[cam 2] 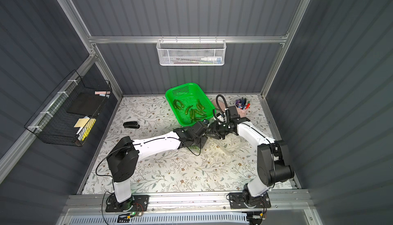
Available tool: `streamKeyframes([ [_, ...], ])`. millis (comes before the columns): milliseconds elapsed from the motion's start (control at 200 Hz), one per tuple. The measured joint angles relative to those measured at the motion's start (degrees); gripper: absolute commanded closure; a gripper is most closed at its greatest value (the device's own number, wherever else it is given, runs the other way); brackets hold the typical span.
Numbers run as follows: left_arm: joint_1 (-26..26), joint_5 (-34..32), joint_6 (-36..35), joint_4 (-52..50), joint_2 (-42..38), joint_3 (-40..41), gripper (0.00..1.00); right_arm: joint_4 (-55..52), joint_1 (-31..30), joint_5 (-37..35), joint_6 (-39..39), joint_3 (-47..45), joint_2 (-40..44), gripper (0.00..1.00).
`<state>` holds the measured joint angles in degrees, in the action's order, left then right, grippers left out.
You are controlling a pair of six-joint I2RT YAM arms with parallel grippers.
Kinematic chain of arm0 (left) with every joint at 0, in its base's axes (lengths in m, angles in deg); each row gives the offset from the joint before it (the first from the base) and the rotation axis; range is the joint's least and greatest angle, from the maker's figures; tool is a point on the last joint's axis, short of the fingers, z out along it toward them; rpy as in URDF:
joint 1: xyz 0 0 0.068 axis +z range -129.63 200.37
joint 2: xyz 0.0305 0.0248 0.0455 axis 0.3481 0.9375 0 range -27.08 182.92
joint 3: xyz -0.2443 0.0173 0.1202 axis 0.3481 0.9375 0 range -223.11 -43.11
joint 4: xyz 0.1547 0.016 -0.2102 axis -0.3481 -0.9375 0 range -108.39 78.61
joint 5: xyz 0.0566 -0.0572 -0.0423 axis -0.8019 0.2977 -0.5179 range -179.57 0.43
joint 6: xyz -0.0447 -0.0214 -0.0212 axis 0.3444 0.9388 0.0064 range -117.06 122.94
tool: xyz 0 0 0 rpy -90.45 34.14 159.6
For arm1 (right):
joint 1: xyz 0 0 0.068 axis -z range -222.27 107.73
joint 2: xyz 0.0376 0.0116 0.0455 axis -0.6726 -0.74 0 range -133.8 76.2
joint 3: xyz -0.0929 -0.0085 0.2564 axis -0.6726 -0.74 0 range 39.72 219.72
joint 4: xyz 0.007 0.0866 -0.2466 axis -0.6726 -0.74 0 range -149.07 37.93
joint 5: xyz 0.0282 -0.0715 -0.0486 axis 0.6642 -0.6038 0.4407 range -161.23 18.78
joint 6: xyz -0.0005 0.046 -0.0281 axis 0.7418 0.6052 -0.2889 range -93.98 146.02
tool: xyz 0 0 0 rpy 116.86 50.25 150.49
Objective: Take small green peppers out of containers
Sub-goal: Open the packing box at the center of the board.
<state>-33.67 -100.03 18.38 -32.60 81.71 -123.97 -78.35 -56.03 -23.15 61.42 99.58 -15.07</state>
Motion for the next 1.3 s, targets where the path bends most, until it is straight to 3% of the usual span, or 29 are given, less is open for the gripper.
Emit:
streamKeyframes([
  [841,0.0,1.3,-0.5,-0.1,0.5,0.0,1.0,-2.8,0.0,-4.3,-5.9,-5.0,-2.1,0.64],
  [1301,0.0,2.2,-1.1,-0.4,0.3,0.0,1.0,3.3,-0.5,-2.8,-3.6,-4.6,-10.2,0.75],
])
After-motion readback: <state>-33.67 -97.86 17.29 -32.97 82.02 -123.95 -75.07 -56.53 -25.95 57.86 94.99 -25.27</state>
